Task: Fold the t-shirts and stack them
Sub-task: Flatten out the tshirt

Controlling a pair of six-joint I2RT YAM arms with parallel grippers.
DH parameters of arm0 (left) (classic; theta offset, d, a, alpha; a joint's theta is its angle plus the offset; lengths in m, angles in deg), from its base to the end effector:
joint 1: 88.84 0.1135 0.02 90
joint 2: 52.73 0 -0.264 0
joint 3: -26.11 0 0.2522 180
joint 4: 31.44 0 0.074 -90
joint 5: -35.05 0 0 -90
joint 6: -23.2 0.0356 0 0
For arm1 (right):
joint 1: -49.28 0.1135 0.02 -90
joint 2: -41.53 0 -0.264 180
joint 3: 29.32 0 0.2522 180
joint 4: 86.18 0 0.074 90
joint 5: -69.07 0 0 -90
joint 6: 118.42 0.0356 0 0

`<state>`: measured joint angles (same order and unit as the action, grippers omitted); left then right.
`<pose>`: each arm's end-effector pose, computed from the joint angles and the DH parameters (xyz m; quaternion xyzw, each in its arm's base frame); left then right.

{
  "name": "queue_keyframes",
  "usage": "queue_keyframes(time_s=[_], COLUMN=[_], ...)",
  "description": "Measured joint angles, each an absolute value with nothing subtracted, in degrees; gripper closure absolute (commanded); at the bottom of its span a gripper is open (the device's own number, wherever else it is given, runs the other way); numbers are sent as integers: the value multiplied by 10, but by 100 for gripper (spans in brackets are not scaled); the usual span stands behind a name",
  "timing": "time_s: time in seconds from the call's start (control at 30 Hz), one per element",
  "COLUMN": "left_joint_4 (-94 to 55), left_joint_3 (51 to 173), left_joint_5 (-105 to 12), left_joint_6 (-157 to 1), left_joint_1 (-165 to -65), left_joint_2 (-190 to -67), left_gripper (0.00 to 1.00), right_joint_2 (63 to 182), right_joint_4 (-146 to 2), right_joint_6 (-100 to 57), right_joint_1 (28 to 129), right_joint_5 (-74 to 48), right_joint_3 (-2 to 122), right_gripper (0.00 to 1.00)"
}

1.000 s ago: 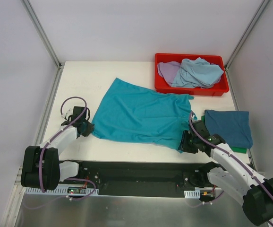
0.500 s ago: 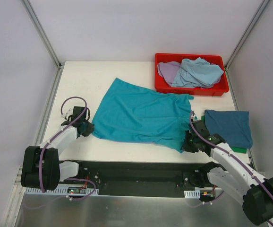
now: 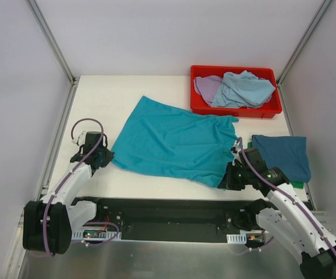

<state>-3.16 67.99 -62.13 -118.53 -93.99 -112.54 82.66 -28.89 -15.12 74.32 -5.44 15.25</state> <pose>0.2024 -0.0138 0.1851 -0.3876 0.8414 -0.1262 0.3549 0.1199 0.0665 0.2148 -0.1379 0.9328 0.2220 0.2483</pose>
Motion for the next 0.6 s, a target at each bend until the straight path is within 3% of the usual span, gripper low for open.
queue_keyframes(time_s=[0.37, 0.6], left_joint_4=[79, 180], left_joint_3=[680, 680], left_joint_5=[-644, -682], left_joint_6=[-1205, -1235], left_joint_1=[-940, -940], left_joint_2=[-974, -896], left_gripper=[100, 100], right_joint_2=[736, 668], right_joint_4=[-123, -41], right_joint_6=[-135, -102], right_joint_1=[742, 742], right_joint_5=[35, 108], right_joint_3=[236, 217], right_gripper=[100, 100])
